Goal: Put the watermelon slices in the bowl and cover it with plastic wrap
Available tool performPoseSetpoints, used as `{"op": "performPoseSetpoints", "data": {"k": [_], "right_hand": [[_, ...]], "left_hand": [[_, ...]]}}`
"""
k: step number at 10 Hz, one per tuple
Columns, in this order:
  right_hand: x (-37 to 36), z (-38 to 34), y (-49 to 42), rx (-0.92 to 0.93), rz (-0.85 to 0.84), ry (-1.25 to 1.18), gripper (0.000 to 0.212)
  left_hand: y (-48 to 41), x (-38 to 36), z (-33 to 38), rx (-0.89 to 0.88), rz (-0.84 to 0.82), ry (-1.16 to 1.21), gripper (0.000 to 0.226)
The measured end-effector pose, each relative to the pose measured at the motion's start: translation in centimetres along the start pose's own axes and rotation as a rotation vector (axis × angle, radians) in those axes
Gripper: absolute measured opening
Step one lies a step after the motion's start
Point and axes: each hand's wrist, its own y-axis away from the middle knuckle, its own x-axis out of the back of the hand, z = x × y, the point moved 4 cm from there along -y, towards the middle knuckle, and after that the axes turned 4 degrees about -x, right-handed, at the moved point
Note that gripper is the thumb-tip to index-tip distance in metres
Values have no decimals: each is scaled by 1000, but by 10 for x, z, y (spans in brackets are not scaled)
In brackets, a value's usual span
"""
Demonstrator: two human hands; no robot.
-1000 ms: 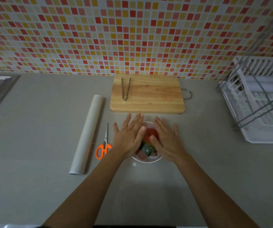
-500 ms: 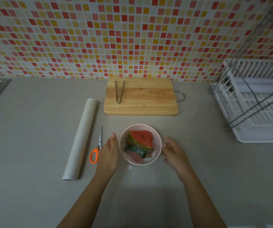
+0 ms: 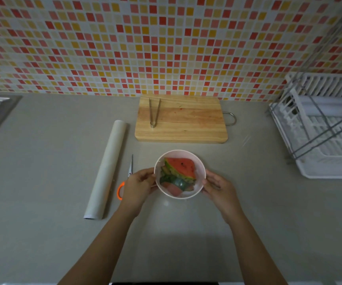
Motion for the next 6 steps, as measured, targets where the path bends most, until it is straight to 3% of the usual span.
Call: {"op": "performPoseSetpoints", "data": {"k": [2, 4, 6], "right_hand": [[-4, -8, -25, 34, -4, 27, 39], [-6, -11, -38, 61, -6, 12, 30], [-1, -19, -32, 45, 57, 237, 29]], "left_hand": [[-25, -5, 11, -20, 3, -55, 23], [-44, -5, 6, -36, 0, -91, 24], [-42, 2, 9, -83, 99, -433, 38]]}}
